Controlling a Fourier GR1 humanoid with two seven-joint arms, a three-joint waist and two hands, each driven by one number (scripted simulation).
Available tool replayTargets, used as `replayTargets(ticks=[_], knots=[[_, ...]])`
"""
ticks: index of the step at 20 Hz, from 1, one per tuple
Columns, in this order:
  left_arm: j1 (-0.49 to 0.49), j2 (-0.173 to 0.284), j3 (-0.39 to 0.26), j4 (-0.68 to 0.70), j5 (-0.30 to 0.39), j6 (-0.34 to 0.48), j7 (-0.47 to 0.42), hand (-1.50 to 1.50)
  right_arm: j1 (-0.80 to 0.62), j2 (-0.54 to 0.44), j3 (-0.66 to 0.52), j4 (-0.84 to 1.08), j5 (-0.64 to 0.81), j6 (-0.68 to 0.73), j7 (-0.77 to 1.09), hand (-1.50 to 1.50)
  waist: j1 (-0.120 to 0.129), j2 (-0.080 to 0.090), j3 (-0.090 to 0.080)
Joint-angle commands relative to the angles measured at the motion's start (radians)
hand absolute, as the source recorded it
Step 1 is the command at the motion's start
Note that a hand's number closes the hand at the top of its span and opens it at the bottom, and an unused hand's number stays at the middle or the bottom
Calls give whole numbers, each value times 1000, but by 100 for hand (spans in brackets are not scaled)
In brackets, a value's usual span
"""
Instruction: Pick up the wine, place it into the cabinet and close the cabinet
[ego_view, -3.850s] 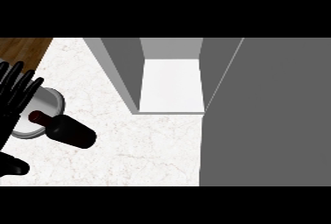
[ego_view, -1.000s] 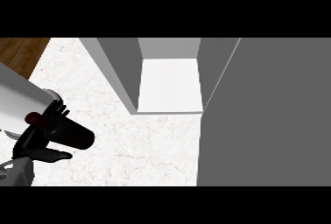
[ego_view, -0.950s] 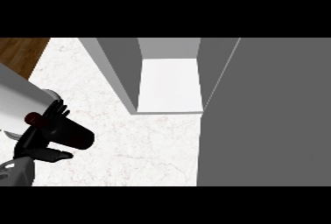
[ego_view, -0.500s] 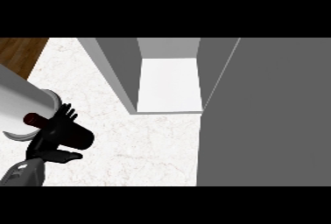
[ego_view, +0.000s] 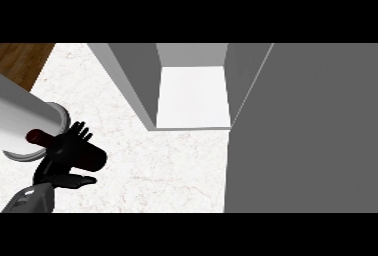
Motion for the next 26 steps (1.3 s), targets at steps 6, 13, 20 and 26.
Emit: replayTargets(ticks=[6,13,20,26], knots=[[-3,7,-15,26,1,-183,-107,150,-37,17,43,9,29,-15,16,-150,3,2,-1],[0,-17,-45,23,-25,-157,-148,150,-42,8,25,42,31,-5,4,-150,1,3,-2],[142,-132,-20,-26,15,47,-230,150,10,10,9,0,19,-8,17,-150,22,-8,2],[279,-257,-24,-170,62,143,-273,150,15,-5,-24,17,26,5,-14,-150,33,-12,4]])
